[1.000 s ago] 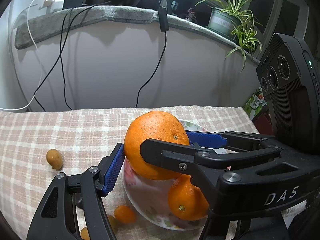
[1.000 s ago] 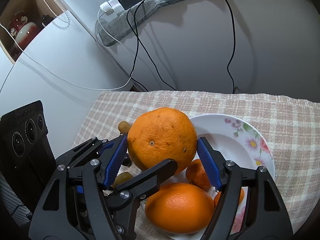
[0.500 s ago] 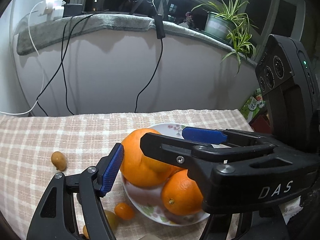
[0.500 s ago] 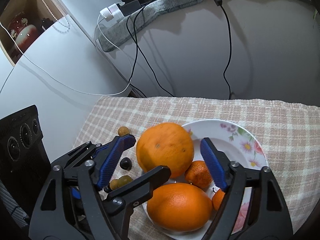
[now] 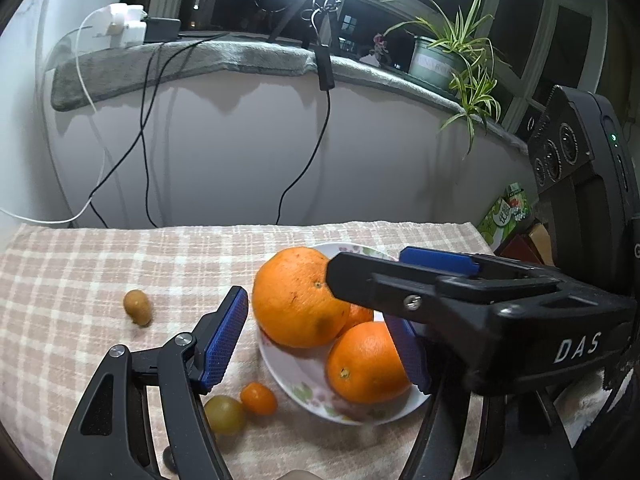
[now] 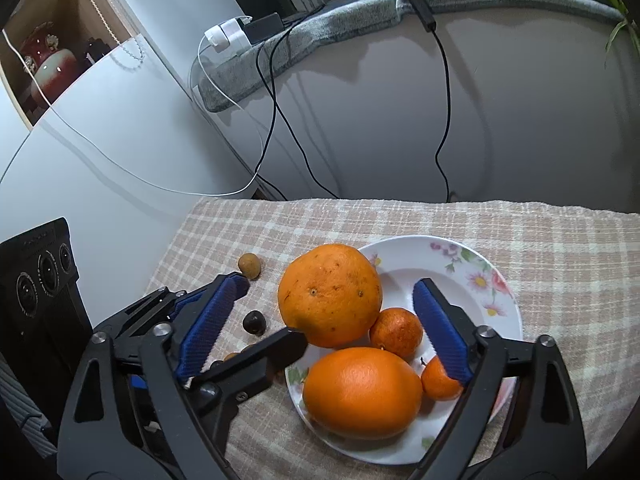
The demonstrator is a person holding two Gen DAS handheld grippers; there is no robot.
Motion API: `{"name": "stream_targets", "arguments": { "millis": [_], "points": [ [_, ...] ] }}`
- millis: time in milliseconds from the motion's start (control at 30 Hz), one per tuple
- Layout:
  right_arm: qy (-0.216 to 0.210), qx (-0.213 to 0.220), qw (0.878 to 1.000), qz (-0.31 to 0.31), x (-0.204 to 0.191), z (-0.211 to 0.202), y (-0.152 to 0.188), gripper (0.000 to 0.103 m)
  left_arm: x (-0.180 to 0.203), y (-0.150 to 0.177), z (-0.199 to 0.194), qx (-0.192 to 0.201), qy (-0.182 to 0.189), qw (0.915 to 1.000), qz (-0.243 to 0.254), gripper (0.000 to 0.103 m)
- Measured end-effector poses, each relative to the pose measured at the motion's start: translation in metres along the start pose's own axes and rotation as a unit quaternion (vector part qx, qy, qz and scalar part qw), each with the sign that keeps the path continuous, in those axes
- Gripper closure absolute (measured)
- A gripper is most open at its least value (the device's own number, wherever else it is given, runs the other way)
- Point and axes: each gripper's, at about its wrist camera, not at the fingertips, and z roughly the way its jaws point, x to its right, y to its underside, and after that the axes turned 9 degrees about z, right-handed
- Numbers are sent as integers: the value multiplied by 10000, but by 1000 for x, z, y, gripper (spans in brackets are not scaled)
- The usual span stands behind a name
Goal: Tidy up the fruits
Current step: 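Withdraw the open right tool from the plate toward the loose fruit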
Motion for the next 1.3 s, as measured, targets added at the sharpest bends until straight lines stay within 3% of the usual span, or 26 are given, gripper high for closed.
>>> {"name": "stream_targets", "arguments": {
  "millis": [767,1067,1300],
  "points": [
    [40,370,9975,-600,-42,-36,42,6,-34,40,-54,179,-330,9992,-171,34],
    [-44,280,9937,-1081,-68,-33,65,6,-56,61,-66,100,-462,9983,-329,34],
    [-304,-4,9935,-1095,-75,-20,79,8,-67,83,-74,-14,-446,9983,-376,37]
  ]
}}
